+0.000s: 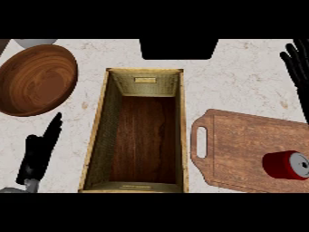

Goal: Pick the can from the cutting board and place it in the basket

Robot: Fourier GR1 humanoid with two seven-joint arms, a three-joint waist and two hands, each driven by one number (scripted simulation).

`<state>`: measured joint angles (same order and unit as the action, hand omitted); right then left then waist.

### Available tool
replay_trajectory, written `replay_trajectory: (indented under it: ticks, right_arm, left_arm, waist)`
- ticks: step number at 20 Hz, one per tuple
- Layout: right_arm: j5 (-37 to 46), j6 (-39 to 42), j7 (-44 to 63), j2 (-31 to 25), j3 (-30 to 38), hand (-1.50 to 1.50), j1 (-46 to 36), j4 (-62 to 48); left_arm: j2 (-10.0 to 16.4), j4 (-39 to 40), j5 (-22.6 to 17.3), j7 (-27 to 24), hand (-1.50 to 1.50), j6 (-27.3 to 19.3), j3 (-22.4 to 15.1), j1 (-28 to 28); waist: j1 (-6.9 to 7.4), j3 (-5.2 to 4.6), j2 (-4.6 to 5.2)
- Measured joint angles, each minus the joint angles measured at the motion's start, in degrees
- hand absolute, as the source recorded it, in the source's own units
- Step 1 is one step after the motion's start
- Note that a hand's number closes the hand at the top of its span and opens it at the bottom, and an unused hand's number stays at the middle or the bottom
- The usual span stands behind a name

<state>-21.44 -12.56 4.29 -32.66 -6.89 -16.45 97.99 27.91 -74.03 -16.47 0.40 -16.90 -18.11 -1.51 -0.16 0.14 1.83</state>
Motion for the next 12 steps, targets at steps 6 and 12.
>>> replay_trajectory:
  ticks: [6,12]
  right_arm:
    - [-4.64,5.61,-0.72,2.63,-0.32,1.50,1.19,-1.52]
    - [-4.32,-5.41,-2.63,17.29,-6.21,-1.50,3.78,3.35]
  left_arm:
    - [3.80,-5.55,3.76,-3.42,0.00,0.61,2.11,-6.61]
    - [5.79,-9.58,4.60,-5.24,0.00,2.66,3.07,-9.35]
  waist:
    - [0.08,0.00,-1.54]
    - [-0.31,0.09,-2.23]
